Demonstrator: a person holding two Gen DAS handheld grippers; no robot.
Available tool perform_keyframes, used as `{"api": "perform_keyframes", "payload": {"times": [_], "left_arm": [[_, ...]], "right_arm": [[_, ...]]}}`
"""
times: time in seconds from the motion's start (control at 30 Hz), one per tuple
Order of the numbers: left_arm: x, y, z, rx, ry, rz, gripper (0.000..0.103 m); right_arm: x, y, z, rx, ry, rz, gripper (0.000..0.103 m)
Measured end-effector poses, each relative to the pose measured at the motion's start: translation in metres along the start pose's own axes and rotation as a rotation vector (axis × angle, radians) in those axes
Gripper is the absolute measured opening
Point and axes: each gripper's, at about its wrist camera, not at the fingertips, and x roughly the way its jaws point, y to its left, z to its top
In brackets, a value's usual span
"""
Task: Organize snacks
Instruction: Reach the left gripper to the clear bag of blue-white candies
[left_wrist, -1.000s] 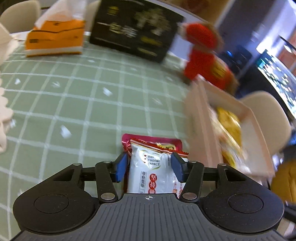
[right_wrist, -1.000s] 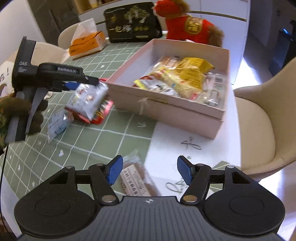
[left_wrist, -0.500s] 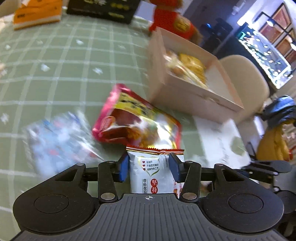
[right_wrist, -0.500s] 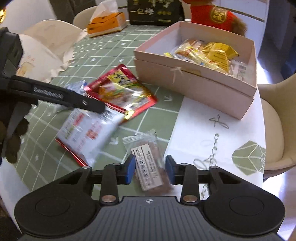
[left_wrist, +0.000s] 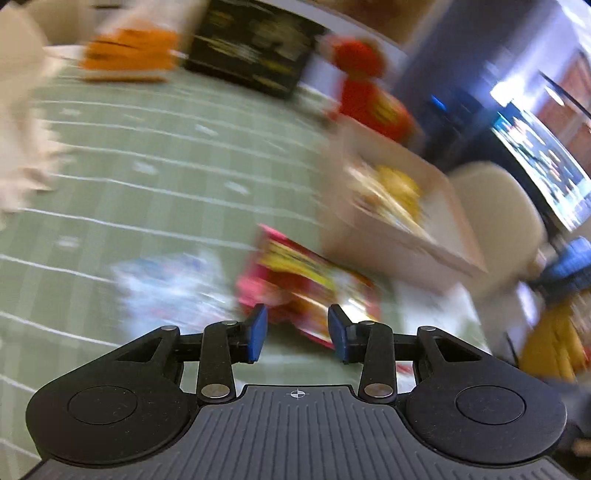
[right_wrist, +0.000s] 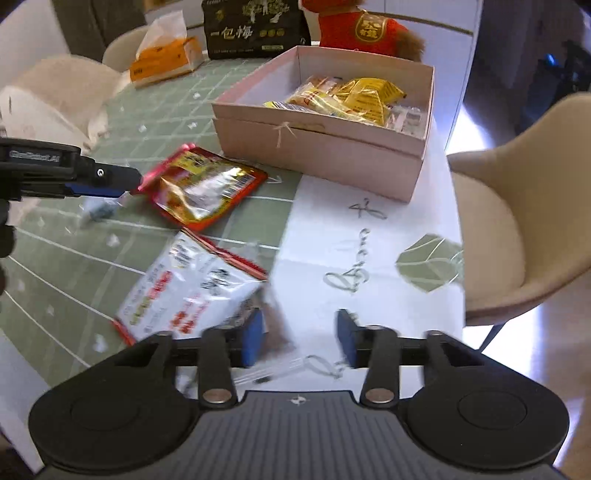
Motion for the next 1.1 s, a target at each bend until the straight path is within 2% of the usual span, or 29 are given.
{"api": "perform_keyframes", "payload": {"times": [0.13, 0.2, 0.37, 0.43, 0.5, 0.6, 0.87, 1.0, 1.1], "left_arm": [[-0.009, 0.037, 0.009, -0.095, -0.091, 0.134, 0.041], [-0.010, 0.051, 0.013, -0.123, -0.110, 0.182, 0.041], [0.013, 0.055, 0.020, 0.020, -0.070, 0.188, 0.041], [0.019, 0.060, 0.022, 0.023, -0.059, 0.193, 0.041], [0.016, 0.062, 0.022, -0.004, -0.053, 0.172, 0.041], [0.008, 0.052, 0.009, -0.016, -0.022, 0.096, 0.043], [0.004, 0.013, -0.030, -0.036, 0.118, -0.087, 0.043], [0.002, -0.001, -0.031, -0.001, 0.124, -0.119, 0.043], [0.005, -0.015, -0.032, 0.062, 0.162, -0.147, 0.043]], "right_arm": [[-0.005, 0.014, -0.002, -0.016, -0.015, 0.017, 0.063], [-0.007, 0.019, -0.004, -0.023, -0.014, 0.025, 0.064], [-0.010, 0.029, -0.011, -0.059, -0.003, 0.030, 0.065], [-0.012, 0.031, -0.013, -0.065, -0.005, 0.027, 0.065], [-0.014, 0.030, -0.015, -0.062, -0.009, 0.024, 0.065], [-0.013, 0.026, -0.017, -0.045, -0.007, 0.011, 0.066], [-0.008, 0.025, -0.020, -0.036, 0.002, 0.006, 0.066], [-0.011, 0.029, -0.019, -0.046, -0.011, 0.034, 0.066], [-0.007, 0.035, -0.017, -0.078, -0.031, 0.020, 0.066]]}}
